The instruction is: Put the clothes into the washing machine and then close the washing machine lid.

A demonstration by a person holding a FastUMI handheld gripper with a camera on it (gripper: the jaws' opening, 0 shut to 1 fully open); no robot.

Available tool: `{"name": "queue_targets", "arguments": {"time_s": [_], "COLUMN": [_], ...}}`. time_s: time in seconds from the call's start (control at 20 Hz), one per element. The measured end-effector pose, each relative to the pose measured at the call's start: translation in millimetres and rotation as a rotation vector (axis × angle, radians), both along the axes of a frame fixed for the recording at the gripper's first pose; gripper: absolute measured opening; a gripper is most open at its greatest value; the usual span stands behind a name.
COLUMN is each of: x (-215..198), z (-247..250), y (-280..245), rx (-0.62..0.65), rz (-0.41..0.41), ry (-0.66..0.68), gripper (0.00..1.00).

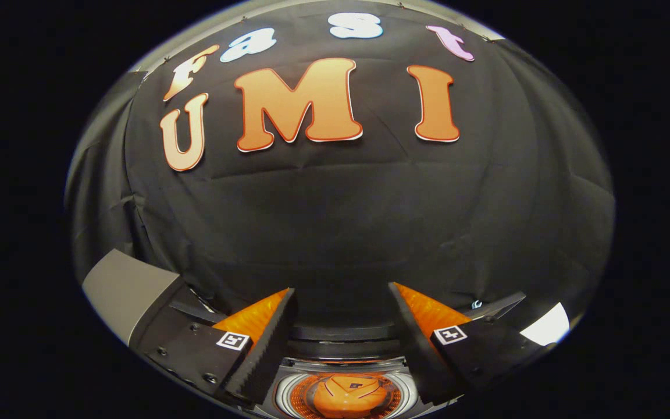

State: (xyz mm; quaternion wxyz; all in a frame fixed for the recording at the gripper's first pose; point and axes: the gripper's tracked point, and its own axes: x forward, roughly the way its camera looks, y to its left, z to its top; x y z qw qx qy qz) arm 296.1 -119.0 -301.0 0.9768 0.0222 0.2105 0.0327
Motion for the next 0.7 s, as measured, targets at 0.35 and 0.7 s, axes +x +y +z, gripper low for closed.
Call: {"name": "queue_targets", "arguments": {"time_s": [0.35,0.7], "x": [-34.4,-64.8], "z": [-4.3,-12.6], "y": [1.3,2.7], "rx": [-0.003,0.000], "rz": [0.000,0.009], "ry": [-0.012,-0.045], "gripper": [0.99,0.99]}}
